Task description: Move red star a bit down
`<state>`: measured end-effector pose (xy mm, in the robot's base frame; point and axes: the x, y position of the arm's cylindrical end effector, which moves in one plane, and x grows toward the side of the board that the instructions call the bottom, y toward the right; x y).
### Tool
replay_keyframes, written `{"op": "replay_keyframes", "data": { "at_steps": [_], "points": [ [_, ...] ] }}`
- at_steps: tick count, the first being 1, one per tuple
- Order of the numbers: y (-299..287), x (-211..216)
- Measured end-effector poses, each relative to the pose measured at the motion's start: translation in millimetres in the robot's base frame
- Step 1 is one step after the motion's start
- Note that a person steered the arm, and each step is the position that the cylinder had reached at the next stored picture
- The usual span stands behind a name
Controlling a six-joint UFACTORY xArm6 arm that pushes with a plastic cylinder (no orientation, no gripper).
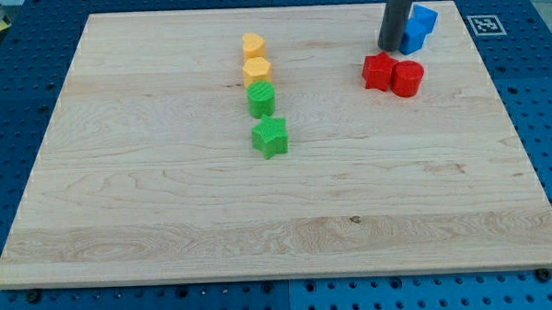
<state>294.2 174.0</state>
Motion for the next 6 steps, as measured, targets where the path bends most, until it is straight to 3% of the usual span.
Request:
{"op": "replay_keyframes", "data": {
  "at_steps": [3, 5, 6],
  "points": [
    [1, 0],
    [-53, 4],
    [-64, 39]
  ]
}}
